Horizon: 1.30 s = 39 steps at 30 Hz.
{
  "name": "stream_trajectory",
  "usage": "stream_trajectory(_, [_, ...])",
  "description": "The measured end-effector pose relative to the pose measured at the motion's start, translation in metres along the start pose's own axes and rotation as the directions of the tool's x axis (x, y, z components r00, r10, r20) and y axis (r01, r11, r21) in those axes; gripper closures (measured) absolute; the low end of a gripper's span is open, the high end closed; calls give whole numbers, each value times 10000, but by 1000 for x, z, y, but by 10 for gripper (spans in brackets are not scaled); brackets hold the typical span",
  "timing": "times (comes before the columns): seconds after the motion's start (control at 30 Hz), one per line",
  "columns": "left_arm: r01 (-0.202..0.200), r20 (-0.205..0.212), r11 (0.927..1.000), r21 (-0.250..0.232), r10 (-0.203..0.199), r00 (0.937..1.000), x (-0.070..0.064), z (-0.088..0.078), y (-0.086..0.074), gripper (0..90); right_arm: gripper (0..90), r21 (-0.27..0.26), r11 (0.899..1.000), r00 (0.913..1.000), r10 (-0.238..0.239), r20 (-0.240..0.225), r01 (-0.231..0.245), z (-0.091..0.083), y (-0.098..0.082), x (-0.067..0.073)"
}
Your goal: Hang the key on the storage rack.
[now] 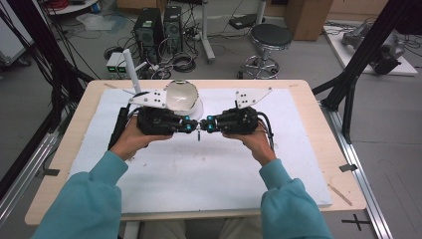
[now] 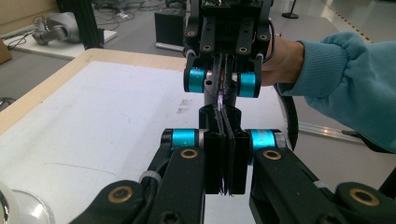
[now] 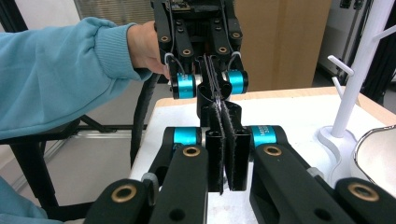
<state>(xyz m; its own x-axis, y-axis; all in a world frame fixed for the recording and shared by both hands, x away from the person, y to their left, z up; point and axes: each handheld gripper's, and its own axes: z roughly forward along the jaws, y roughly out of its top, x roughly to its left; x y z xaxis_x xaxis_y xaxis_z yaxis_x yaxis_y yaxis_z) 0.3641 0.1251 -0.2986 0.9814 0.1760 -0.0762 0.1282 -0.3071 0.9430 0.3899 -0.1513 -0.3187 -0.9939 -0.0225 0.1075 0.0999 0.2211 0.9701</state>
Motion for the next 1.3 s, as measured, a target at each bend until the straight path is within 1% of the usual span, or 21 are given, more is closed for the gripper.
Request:
stream_trajectory(0.3, [-79, 105, 10000, 2, 79, 9999, -2, 1, 1, 882, 866, -6, 10000, 9999, -67, -109, 67, -1, 0, 0])
stream_trajectory(0.33, [-107, 123, 9999, -5, 107, 9999, -2, 1, 2, 883, 827, -16, 10000, 9999, 12, -112, -12, -2, 0, 0])
stream_trajectory(0.37, [-150, 89, 9999, 82, 150, 9998, -2, 1, 2, 883, 680, -93, 9999, 9999, 47, -93, -48, -2, 0, 0])
stream_trajectory(0.4, [-84, 72, 9999, 72, 84, 9999, -2, 1, 1, 883, 680, -93, 9999, 9999, 47, -93, -48, -2, 0, 0])
stream_trajectory(0.43, [-86, 82, 9999, 75, 86, 9999, -1, 1, 1, 883, 511, -203, 9997, 9998, 146, 114, -144, -1, 0, 2])
stream_trajectory(0.47, [-146, 50, 9998, 126, 145, 9999, 0, 1, 1, 883, 347, -252, 9993, 9978, 275, 605, -260, 0, 1, 3])
stream_trajectory(0.5, [-71, 57, 9999, 77, 70, 10000, 0, 0, 1, 884, 249, -212, 9989, 9924, 440, 1152, -419, 1, 1, 5])
stream_trajectory(0.6, [-122, -25, 9999, 77, 122, 9999, 0, -2, 1, 884, 6, 77, 9982, 9744, 565, 2176, -596, 1, -1, 6])
stream_trajectory(0.67, [-102, -50, 9999, 85, 102, 9999, 0, -4, 1, 884, 5, 77, 9975, 9674, 656, 2446, -696, -1, -2, 5])
stream_trajectory(0.77, [-95, -187, 9997, 221, 99, 9998, 2, -10, 2, 884, 4, -81, 9982, 9564, 598, 2858, -600, -9, -2, 7])
stream_trajectory(0.83, [-131, -293, 9994, 312, 140, 9995, 3, -14, 5, 884, 4, -240, 9982, 9428, 590, 3281, -541, -20, -3, 8])
stream_trajectory(0.87, [-180, -330, 9993, 327, 190, 9993, 4, -16, 7, 884, 4, -240, 9982, 9428, 590, 3281, -541, -20, -3, 8])
stream_trajectory(0.97, [-222, -482, 9990, 398, 241, 9985, 8, -26, 15, 884, 4, -562, 9972, 9244, 660, 3756, -484, -34, -5, 11])
stream_trajectory(1.0, [-310, -526, 9982, 506, 337, 9980, 10, -29, 17, 884, 4, -672, 9967, 9140, 690, 3999, -459, -40, -6, 12])
stream_trajectory(1.03, [-326, -648, 9973, 651, 368, 9972, 12, -34, 20, 884, 4, -727, 9967, 9091, 638, 4117, -370, -44, -7, 12])
stream_trajectory(1.07, [-360, -680, 9967, 729, 410, 9968, 14, -37, 22, 884, 4, -870, 9952, 9036, 770, 4214, -442, -50, -9, 14])
stream_trajectory(1.17, [-380, -941, 9938, 1042, 479, 9944, 21, -50, 30, 884, 4, -934, 9952, 8834, 700, 4633, -299, -61, -15, 17])
stream_trajectory(1.2, [-369, -1013, 9932, 1108, 482, 9937, 22, -53, 31, 883, 4, -953, 9950, 8723, 717, 4837, -289, -66, -18, 17])
stream_trajectory(1.23, [-344, -1073, 9916, 1245, 480, 9931, 25, -57, 33, 883, 4, -950, 9951, 8664, 705, 4944, -268, -69, -20, 18])
stream_trajectory(1.27, [-373, -1129, 9900, 1360, 529, 9922, 27, -60, 35, 884, 4, -870, 9959, 8561, 667, 5125, -255, -73, -23, 19])
stream_trajectory(1.3, [-372, -1232, 9887, 1454, 554, 9908, 29, -63, 36, 884, 4, -857, 9959, 8507, 692, 5211, -284, -76, -25, 21])
